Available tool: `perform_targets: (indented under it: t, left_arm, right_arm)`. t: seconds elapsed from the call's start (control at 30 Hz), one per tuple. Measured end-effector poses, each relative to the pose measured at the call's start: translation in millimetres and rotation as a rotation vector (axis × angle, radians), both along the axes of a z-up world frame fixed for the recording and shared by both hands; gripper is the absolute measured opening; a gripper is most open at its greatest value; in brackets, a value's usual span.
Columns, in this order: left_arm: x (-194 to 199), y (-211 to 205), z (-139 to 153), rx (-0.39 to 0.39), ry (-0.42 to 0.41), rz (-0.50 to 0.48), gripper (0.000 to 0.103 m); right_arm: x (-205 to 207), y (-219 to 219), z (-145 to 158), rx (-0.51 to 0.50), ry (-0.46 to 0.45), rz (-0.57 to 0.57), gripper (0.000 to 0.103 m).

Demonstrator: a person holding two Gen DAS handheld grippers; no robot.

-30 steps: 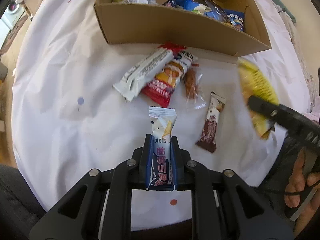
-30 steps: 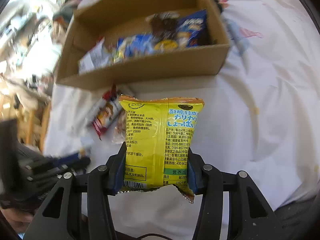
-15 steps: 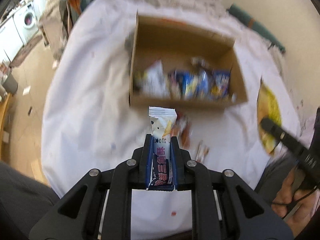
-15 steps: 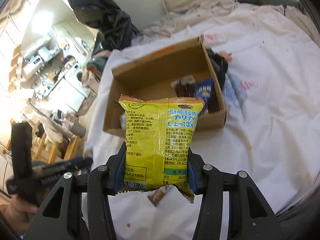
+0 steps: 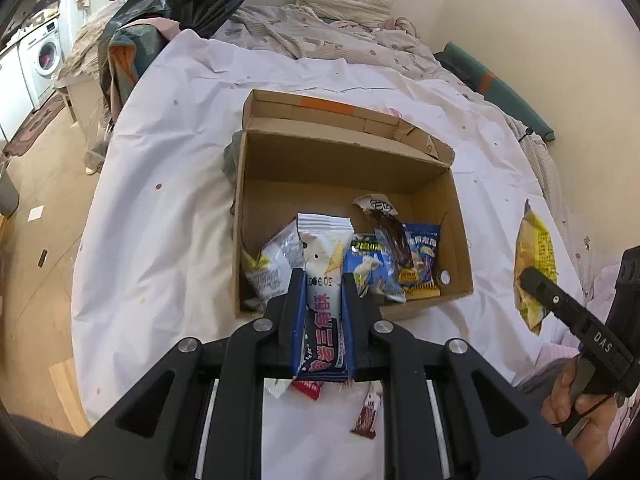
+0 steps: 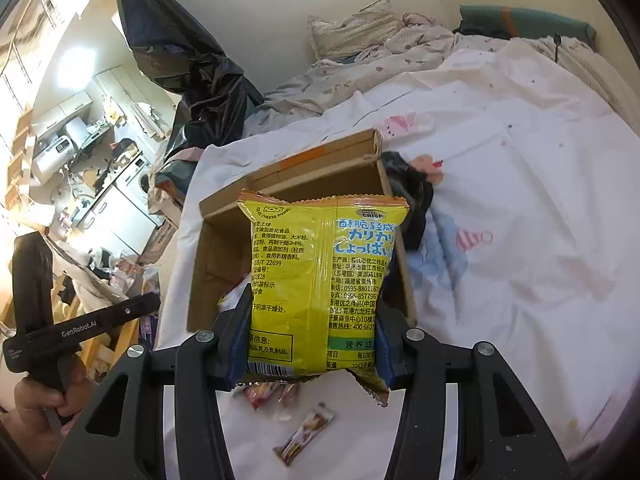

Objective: Organize snacks
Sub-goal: 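Carry both snacks over the box and open both grippers to drop them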

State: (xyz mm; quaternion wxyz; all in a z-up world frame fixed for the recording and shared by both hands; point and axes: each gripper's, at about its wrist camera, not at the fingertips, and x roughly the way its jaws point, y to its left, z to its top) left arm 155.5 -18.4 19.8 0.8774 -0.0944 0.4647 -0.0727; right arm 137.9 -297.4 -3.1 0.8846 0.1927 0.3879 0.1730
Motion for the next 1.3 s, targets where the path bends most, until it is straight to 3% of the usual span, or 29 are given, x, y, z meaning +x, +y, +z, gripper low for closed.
perform_targets:
  t: [0.5, 1.07, 1.3]
  left_arm:
    - [60, -6, -28, 0.061, 0.059, 0.015, 0.014]
    - [81, -32, -60, 0.110, 0.029, -0.049, 0.014]
    - [84, -31, -67, 0.083, 0.072, -0.039, 0.014]
  right_arm:
    - [75, 25, -47, -0.050, 0.094, 0.061, 0.052]
    - [87, 34, -59, -0.063, 0.103, 0.089, 0.052]
    - [90, 38, -66, -0.072, 0.128, 0.096, 0.054]
